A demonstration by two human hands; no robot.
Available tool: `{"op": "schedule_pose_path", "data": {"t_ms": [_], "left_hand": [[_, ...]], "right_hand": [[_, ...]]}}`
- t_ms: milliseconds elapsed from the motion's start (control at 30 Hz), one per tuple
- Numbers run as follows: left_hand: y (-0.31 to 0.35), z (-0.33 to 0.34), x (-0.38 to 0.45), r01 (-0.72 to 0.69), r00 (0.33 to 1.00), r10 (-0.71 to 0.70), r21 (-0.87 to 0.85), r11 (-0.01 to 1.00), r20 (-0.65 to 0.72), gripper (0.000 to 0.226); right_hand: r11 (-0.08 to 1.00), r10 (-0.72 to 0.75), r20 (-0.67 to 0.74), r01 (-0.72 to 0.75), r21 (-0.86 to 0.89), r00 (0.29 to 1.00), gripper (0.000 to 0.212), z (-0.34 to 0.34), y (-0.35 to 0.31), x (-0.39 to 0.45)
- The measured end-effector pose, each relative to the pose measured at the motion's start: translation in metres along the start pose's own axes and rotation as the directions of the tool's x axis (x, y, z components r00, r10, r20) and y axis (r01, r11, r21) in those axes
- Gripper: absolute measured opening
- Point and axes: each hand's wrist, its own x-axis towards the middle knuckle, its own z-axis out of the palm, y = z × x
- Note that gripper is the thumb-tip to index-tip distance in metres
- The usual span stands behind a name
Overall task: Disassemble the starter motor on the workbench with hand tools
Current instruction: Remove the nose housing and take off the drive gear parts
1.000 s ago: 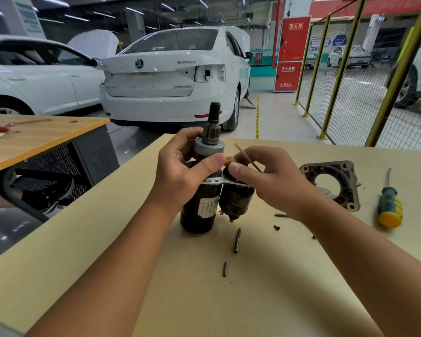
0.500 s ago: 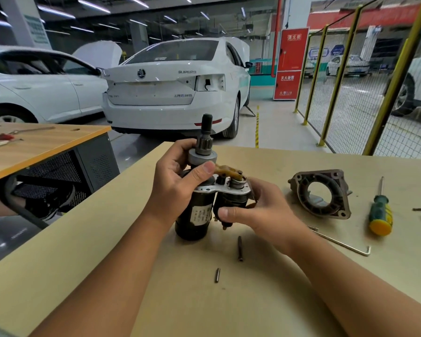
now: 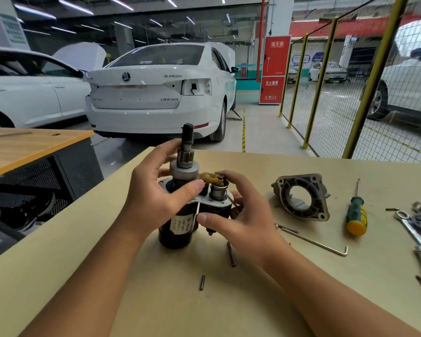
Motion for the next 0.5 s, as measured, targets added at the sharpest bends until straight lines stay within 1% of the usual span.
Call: {"op": "schedule_pose_path", "data": {"t_ms": [33,67,133,167,267,367,433,500], "left_hand": [[0.002,-0.002,0.001,-0.001,1.000,0.001,0.002,1.000,0.015,0.072],[0.005,-0.004,0.002,0.024,0.999,-0.022,-0.037,0.999,0.047,0.076],[0.011,-0.006,0.007,0.115,0.985,-0.096,-0.130,0.985,0.141,0.083],[0.014,-0.007,0.010,0.154,0.974,-0.126,-0.140,0.978,0.189,0.080],[0.022,-0.016,0.029,0.250,0.911,-0.219,-0.046,0.967,0.350,0.053],[0.031,-0.018,0.053,0.252,0.819,-0.257,0.080,0.964,0.513,0.046],[0.034,-0.013,0.060,0.228,0.789,-0.256,0.121,0.966,0.558,0.045],[0.032,-0.008,0.060,0.232,0.801,-0.246,0.095,0.968,0.546,0.044]], "right_hand": [[1.000,-0.013,-0.007,0.013,-0.023,1.000,0.071,0.001,0.001,-0.001],[0.999,-0.023,-0.023,0.022,-0.036,0.999,0.072,0.003,0.002,-0.002],[0.999,-0.017,-0.057,0.014,-0.045,0.998,0.075,0.006,0.003,-0.002],[0.999,-0.013,-0.066,0.009,-0.050,0.998,0.074,0.006,0.005,-0.003],[0.994,-0.046,-0.044,0.041,-0.100,0.998,0.062,0.003,0.006,-0.002],[0.992,-0.045,-0.049,0.039,-0.119,0.998,0.057,0.005,0.007,-0.001],[0.994,-0.038,-0.061,0.031,-0.109,0.997,0.056,0.006,0.009,0.000],[0.993,-0.033,-0.076,0.024,-0.116,0.997,0.056,0.004,0.012,0.000]]}}
